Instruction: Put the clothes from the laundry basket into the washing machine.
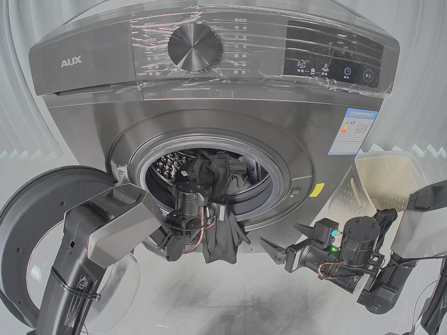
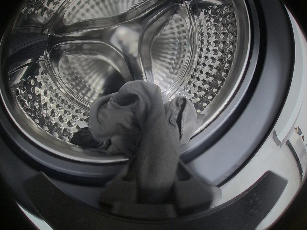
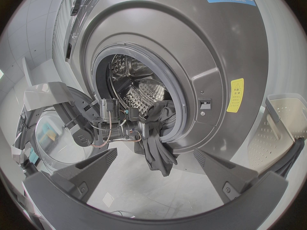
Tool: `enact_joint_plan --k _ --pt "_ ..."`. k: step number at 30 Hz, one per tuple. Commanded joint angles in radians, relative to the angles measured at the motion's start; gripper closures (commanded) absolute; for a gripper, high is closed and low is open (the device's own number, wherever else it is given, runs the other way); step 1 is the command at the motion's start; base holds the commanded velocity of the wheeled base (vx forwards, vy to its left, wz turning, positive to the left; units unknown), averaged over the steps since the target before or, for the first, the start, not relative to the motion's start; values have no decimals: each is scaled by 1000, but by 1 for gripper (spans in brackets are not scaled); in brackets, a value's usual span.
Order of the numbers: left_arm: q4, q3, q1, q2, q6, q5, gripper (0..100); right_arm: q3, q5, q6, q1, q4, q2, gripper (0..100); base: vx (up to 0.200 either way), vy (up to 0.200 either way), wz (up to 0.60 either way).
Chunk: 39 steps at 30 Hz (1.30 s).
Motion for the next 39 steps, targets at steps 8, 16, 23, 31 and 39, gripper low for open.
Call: enact_joint_plan --k 8,16,23,31,39 --pt "-85 -291 42 56 -23 75 100 -1 0 0 0 -1 0 0 0 0 0" --pt "-81 -369 65 76 -23 102 100 1 0 0 0 -1 0 0 0 0 0" --pt "-112 -287 48 54 -40 88 0 1 0 0 -1 -1 1 0 0 0 0" --pt "-73 20 -12 -61 -28 26 0 1 0 0 0 -1 1 0 0 0 0" --pt "-66 49 -20 -29 0 13 0 1 0 0 0 -1 4 0 0 0 0"
